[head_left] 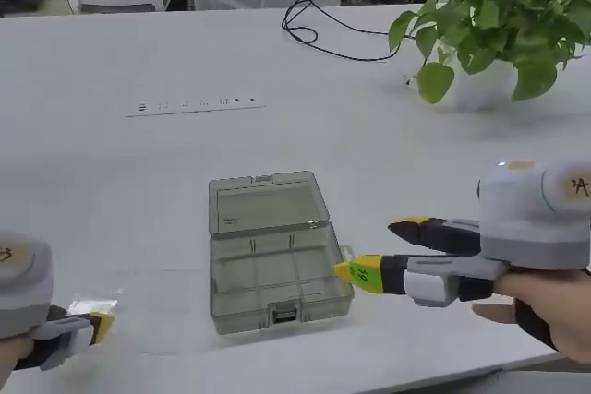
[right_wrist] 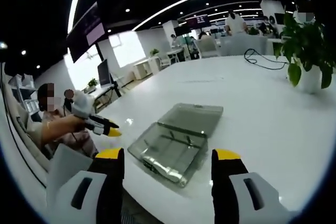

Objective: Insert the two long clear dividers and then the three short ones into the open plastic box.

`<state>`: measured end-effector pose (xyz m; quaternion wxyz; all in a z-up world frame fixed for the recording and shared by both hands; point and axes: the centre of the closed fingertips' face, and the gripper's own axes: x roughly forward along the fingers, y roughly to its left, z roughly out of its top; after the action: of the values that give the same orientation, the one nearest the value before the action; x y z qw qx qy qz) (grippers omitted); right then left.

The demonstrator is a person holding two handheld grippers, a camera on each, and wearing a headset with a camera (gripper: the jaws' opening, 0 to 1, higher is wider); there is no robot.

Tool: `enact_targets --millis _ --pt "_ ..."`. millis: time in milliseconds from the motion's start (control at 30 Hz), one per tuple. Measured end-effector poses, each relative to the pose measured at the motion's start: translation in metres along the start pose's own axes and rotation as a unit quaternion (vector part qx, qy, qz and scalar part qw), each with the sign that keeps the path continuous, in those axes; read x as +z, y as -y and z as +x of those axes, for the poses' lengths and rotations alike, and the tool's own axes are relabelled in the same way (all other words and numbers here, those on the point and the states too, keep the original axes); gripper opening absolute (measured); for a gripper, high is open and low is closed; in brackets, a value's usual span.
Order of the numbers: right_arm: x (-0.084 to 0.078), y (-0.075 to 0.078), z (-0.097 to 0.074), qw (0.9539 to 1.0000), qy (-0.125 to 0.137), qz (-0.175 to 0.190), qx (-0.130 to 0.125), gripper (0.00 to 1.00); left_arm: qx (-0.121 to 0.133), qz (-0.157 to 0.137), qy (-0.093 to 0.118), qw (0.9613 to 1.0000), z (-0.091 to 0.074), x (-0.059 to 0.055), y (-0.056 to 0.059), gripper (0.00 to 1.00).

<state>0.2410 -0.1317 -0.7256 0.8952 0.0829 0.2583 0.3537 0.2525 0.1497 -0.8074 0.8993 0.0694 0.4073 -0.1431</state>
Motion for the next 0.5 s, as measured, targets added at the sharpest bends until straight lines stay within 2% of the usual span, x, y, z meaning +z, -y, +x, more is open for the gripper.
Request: enact_targets --millis 67,233,500 --pt "0.002 -0.005 0.003 0.9998 0.009 0.014 0.006 0.64 -0.008 -0.003 0.026 0.9996 -0.005 0.009 0.008 0.3" --pt "0.008 -0.017 0.01 0.9973 0.039 0.057 0.023 0.53 -0.035 -0.028 0.064 0.9969 -0.015 0.022 0.027 0.3" --pt "0.005 -0.036 0.022 0.9948 0.043 0.082 0.042 0.46 -0.065 -0.038 0.099 0.9923 -0.028 0.033 0.058 0.3"
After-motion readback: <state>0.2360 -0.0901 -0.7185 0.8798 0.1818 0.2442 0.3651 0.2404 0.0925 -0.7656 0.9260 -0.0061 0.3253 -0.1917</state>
